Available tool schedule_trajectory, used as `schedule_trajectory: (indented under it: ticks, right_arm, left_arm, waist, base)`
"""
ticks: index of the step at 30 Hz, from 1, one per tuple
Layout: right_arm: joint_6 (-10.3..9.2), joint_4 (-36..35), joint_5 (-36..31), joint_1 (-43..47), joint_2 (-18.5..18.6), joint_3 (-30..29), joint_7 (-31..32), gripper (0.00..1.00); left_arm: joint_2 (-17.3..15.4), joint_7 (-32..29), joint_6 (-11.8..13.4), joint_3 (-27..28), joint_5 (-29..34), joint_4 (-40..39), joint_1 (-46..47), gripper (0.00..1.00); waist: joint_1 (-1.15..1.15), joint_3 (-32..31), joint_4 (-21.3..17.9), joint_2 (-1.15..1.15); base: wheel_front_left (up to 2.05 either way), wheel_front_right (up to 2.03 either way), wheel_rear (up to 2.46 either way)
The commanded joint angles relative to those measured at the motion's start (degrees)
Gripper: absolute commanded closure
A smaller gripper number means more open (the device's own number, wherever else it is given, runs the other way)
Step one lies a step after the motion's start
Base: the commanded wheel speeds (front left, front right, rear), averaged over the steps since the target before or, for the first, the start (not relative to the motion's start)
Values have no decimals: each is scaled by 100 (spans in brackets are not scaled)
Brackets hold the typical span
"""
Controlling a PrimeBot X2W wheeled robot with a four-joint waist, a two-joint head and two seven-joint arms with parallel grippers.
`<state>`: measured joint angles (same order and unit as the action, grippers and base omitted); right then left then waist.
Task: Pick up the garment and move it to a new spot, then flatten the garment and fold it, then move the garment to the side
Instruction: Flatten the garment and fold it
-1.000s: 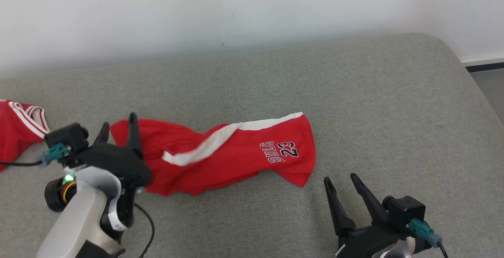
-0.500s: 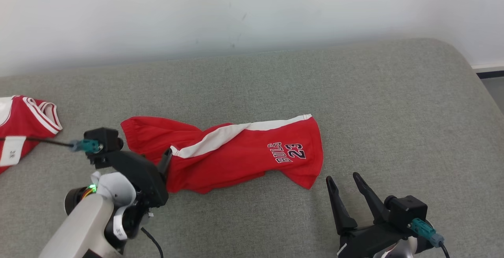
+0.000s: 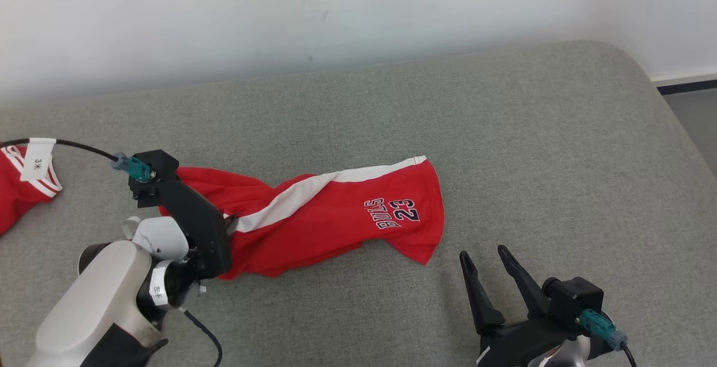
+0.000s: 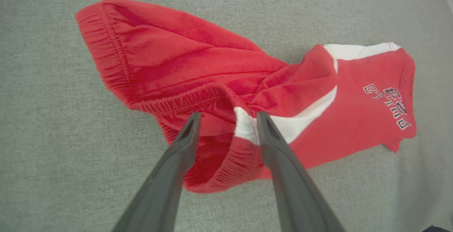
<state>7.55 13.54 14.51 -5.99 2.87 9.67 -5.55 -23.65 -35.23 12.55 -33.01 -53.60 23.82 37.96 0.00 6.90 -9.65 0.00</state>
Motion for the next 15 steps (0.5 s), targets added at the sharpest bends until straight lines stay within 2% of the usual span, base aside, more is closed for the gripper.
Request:
schedule_trajectory:
  ticks: [1,2,9,11,15]
  right_arm:
    - [-13,-26,-40,-18,2,-12,-1,0]
    - [-13,-30,-47,-15,2,-24,-2,0]
    - [-13,-8,-46,-37,2,6,-56,0]
    - [-13,-12,-42,-50,1,10,-49,0]
    - [-13,-64,-85,-125,2,28,17,0]
  left_arm:
    - [-51,-43,27,-8,-22,-25,54,61]
    - [-40,-123,41,-32,-71,-76,-7,66]
    - [36,-357,83,-117,-171,-273,-185,72]
    - [30,-363,85,-120,-166,-349,-173,100]
    - [12,-53,105,-79,-16,-497,-159,100]
  waist:
    - [0,9,-3,0]
    - [0,11,7,0]
    - [0,17,78,0]
    - [0,28,99,0]
    - [0,91,161,0]
  base:
    - [0,0,0]
    - [0,0,0]
    - [0,0,0]
    - [0,0,0]
    - [0,0,0]
